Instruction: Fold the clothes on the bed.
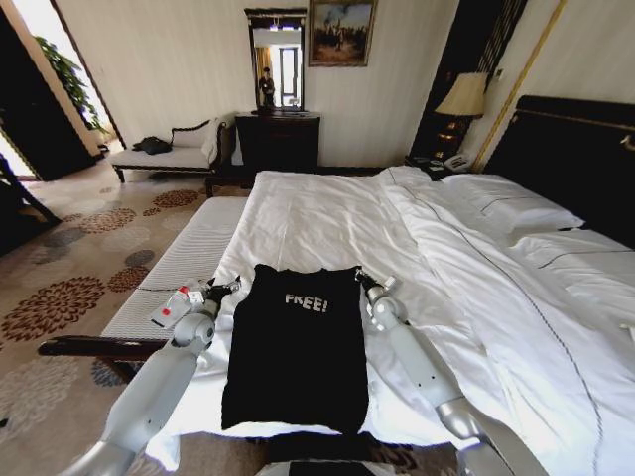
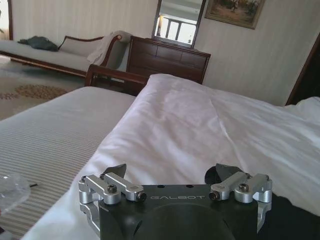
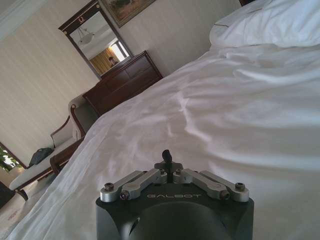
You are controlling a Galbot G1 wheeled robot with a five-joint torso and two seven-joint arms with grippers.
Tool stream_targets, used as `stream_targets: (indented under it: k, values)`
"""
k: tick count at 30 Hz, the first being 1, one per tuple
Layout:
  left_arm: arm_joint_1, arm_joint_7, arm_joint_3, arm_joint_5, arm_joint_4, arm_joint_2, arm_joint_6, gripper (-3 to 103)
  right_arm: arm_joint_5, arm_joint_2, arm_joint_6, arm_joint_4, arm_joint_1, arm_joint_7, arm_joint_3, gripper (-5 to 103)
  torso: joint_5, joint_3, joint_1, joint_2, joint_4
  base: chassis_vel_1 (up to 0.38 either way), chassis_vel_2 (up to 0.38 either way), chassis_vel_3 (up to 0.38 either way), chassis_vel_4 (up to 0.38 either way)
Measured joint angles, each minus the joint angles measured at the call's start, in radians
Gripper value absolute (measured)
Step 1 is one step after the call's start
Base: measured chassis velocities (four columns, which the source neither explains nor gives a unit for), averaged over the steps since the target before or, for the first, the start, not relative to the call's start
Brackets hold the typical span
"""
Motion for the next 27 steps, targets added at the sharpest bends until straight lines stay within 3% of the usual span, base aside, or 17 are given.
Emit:
stream_targets:
  k: [4, 7, 11, 20, 27]
  values:
    - [-0.057, -0.005, 0.019, -0.06, 0.05, -0.046, 0.02, 100, -0.004, -0.011, -0.007, 0.01, -0.007, 0.01, 0.004, 0, 0.0, 0.0, 0.0, 0.0, -0.0001, 0.0, 0.0, 0.0, 0.0]
    - [-0.151, -0.023, 0.048, -0.122, 0.182, -0.137, 0.059, 100, -0.019, -0.017, -0.01, 0.014, -0.032, 0.013, 0.009, 0, 0.0001, 0.0, 0.0, 0.0, -0.0007, 0.0, 0.0, 0.0, 0.0]
    - [-0.232, -0.027, 0.071, -0.156, 0.31, -0.2, 0.084, 100, -0.022, -0.013, -0.011, 0.014, -0.042, 0.013, 0.018, 0, 0.0001, 0.0, 0.0, 0.0, -0.0002, 0.0, 0.0, 0.0, 0.0]
    - [-0.314, -0.021, 0.077, -0.201, 0.411, -0.269, 0.11, 103, -0.024, -0.012, -0.011, 0.015, -0.034, 0.01, 0.005, 0, 0.0002, 0.0, 0.0, 0.0, 0.0001, 0.0, 0.0, 0.0, 0.0]
    - [-0.355, -0.008, 0.078, -0.178, 0.463, -0.311, 0.106, 86, -0.024, -0.013, -0.011, 0.021, -0.039, 0.009, 0.003, 0, 0.0, 0.0, 0.0, 0.0, -0.0004, 0.0, 0.0, 0.0, 0.0]
